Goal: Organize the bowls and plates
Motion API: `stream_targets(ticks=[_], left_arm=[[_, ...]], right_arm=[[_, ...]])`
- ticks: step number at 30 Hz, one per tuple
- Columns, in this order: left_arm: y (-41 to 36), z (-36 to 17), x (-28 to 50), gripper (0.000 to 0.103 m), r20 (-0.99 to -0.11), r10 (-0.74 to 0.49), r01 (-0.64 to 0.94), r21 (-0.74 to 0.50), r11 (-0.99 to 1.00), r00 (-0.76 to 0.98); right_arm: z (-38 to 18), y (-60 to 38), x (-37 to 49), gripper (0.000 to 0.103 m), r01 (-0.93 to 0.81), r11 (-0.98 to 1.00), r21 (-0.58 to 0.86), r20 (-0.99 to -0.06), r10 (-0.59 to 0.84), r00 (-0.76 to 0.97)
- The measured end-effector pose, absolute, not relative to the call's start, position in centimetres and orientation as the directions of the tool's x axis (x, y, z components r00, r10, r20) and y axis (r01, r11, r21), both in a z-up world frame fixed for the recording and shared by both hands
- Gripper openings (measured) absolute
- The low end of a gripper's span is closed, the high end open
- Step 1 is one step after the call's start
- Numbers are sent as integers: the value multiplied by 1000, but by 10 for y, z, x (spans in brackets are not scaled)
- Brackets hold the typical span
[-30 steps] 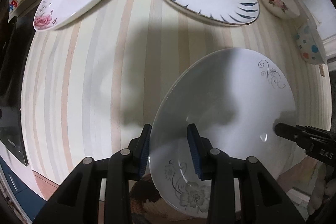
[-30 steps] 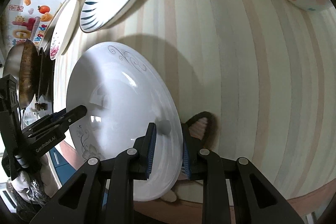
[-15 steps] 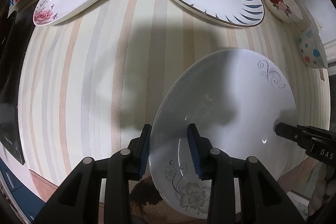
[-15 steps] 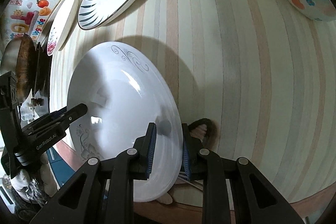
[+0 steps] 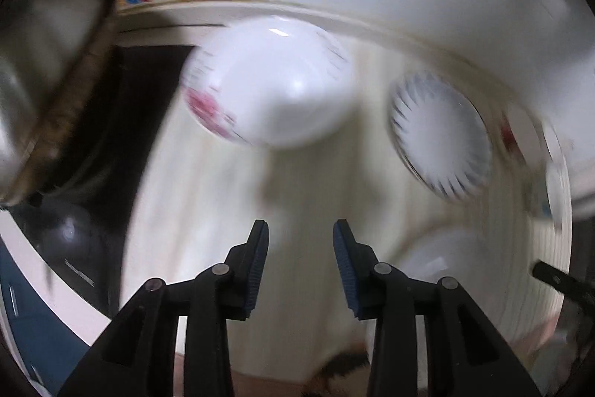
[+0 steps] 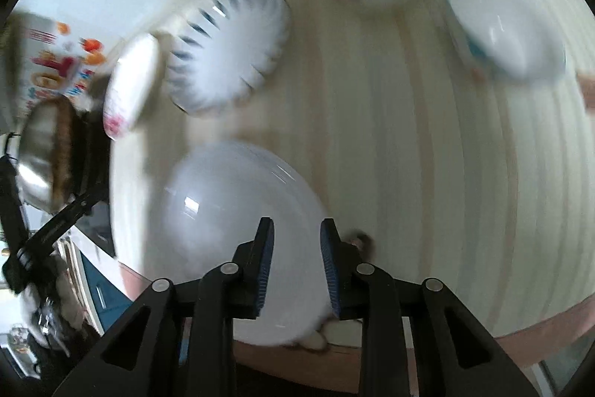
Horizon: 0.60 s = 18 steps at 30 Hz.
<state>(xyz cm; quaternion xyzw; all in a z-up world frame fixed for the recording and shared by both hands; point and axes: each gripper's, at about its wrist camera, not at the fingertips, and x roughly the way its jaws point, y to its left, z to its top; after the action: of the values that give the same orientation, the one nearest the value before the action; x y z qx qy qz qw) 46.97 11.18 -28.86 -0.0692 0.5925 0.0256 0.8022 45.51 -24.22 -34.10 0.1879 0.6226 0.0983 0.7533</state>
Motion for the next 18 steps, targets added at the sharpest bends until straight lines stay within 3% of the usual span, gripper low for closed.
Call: stream_targets(ticks=[5,18], left_arm=[[165,-312,513,34,-960,-75,-258,-147,955,269],[201,-375,560,34,-975,-101,-406,-175,897,198]], right_arm=[[-313,-173,519,43,-30,875,484,-837,473,277],[-360,-27,705,43,-232,916,329,-881,386,273]])
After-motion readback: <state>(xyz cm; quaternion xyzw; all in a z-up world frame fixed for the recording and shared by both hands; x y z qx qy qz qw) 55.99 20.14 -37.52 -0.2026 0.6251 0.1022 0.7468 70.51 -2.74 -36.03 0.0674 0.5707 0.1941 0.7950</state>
